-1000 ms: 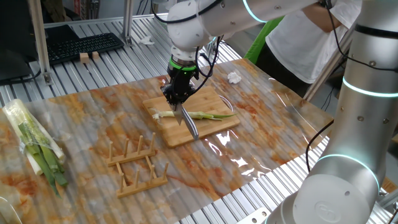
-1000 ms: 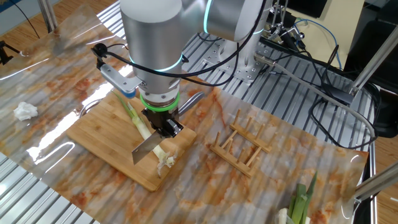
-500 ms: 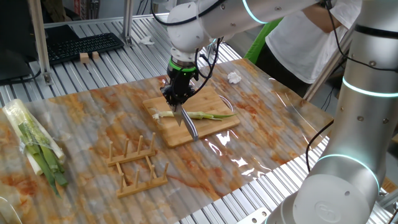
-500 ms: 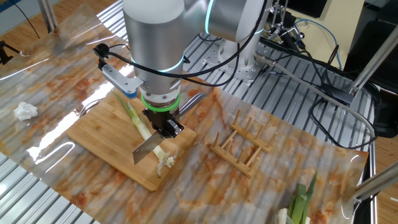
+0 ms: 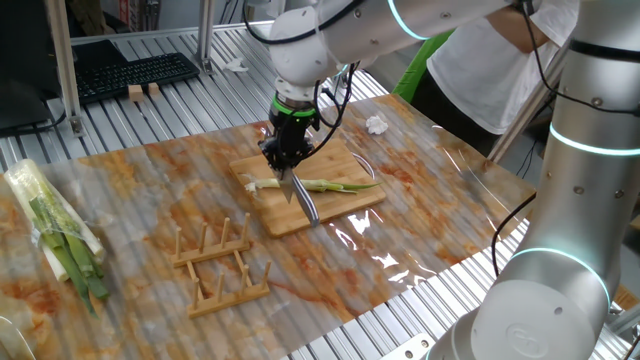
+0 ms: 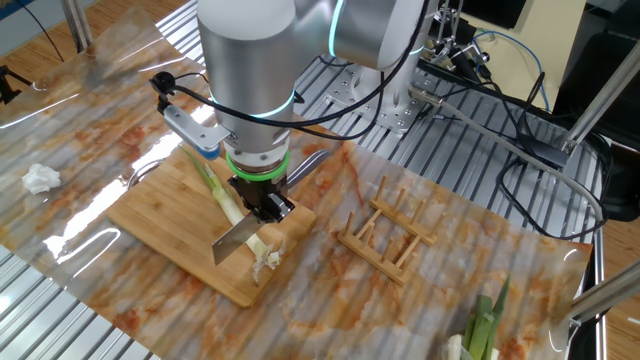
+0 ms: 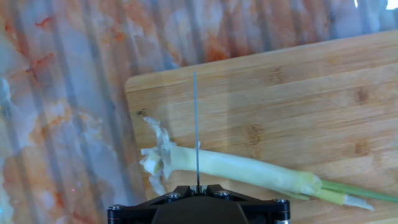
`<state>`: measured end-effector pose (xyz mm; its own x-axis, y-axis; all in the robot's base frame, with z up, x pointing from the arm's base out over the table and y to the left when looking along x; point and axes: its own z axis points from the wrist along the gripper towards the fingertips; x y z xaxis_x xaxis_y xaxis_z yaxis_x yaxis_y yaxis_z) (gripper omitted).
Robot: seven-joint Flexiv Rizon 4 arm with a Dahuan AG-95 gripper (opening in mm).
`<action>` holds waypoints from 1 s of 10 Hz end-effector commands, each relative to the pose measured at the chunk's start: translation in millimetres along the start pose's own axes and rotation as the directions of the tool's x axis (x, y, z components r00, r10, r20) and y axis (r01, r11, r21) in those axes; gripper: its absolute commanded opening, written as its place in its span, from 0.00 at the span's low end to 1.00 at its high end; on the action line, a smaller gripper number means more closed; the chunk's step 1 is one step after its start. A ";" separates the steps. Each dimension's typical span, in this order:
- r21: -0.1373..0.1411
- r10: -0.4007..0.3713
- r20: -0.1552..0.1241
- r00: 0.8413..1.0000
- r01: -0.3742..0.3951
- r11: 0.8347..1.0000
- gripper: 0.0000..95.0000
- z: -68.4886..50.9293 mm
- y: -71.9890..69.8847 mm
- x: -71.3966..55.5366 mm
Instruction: Chop the scallions
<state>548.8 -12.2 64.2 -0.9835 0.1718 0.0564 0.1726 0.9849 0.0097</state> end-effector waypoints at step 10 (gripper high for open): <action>-0.028 0.029 0.101 0.994 -0.026 0.999 0.00 74.2 9.9 -1.2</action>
<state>543.6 -2.9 36.1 -0.9794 0.1955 -0.0500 0.1943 0.9805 0.0282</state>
